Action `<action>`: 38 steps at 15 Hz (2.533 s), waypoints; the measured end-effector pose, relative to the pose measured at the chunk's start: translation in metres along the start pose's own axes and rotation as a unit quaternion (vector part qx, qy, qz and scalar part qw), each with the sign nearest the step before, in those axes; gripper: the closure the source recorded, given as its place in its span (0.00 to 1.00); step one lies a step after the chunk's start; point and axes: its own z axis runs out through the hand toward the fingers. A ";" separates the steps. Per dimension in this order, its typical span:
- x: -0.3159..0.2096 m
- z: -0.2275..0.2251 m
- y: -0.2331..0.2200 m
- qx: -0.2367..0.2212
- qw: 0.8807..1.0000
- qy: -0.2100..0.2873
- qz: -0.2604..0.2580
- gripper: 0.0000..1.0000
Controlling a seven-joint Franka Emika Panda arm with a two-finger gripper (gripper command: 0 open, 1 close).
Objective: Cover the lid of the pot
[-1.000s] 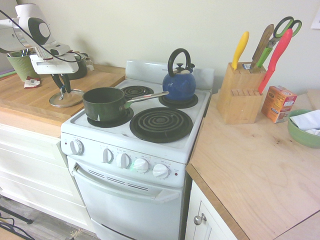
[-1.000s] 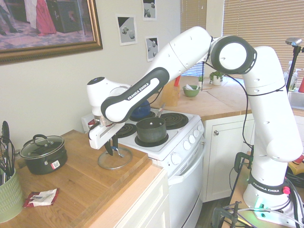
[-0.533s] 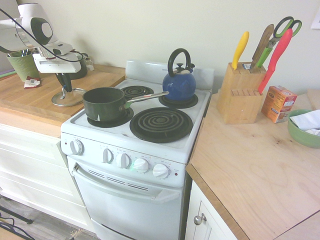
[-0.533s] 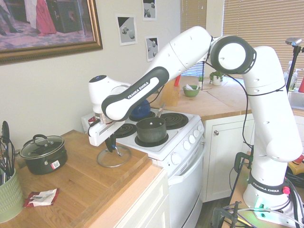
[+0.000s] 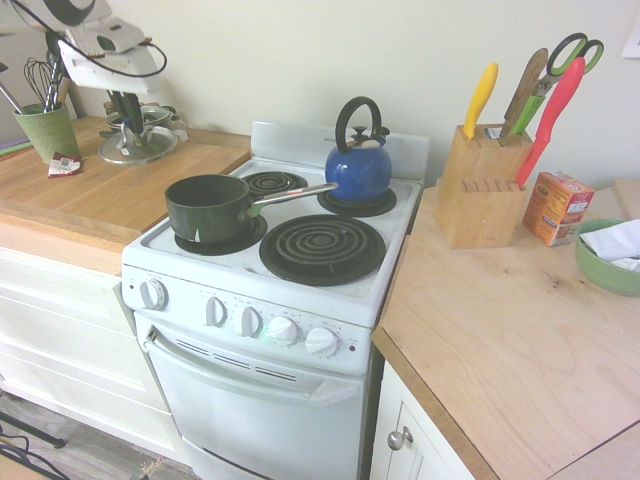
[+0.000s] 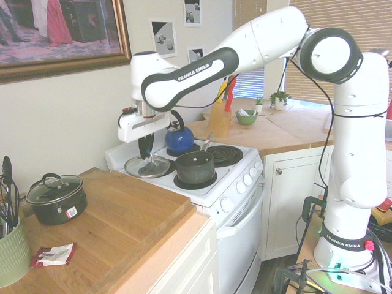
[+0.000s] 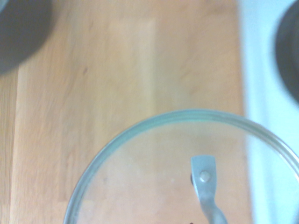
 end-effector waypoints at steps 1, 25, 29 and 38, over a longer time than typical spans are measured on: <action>0.010 -0.011 0.009 0.003 1.000 0.006 0.012 1.00; 0.109 0.047 0.126 -0.064 0.990 0.034 0.123 1.00; 0.110 0.039 0.128 -0.060 0.990 0.037 0.123 1.00; 0.090 0.049 0.150 -0.078 0.990 0.037 0.108 1.00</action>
